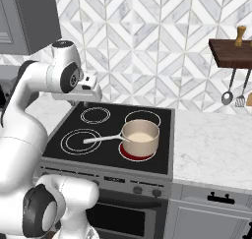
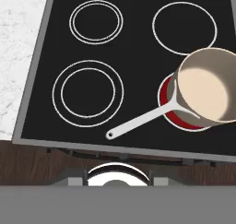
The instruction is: Turn off the front right burner of the stove.
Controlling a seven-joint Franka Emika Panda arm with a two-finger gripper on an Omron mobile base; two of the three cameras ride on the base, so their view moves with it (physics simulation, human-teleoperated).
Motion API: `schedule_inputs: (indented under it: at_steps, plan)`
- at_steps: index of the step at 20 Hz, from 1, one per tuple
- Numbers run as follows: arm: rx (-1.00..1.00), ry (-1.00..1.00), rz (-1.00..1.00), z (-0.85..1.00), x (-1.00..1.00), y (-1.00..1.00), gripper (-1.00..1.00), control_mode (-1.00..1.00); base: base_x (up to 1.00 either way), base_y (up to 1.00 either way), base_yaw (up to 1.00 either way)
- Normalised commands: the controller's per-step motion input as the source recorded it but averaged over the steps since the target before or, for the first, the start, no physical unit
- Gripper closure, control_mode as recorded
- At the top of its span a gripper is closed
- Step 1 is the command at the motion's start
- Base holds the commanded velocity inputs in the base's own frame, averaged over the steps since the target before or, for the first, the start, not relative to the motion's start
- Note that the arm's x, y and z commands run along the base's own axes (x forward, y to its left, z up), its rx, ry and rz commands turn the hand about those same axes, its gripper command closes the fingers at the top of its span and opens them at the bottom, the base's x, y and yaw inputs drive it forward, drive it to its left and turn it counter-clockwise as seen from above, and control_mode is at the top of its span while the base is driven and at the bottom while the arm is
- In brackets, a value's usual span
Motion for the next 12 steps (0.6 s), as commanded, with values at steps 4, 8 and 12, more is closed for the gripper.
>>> schedule_inputs:
  at_steps: [4, 8, 12]
  plan:
    - [0.0, 0.0, 0.0, 0.0, -0.27, 0.0, -1.0, -1.0, 0.0, 0.0, 0.0]
    - [0.0, -0.02, 0.0, 0.0, -0.49, -0.01, -1.0, -1.0, 0.0, 0.0, 0.0]
    - [0.0, -0.01, -0.05, 0.0, -0.44, -0.05, -1.0, -1.0, 0.0, 0.0, 0.0]
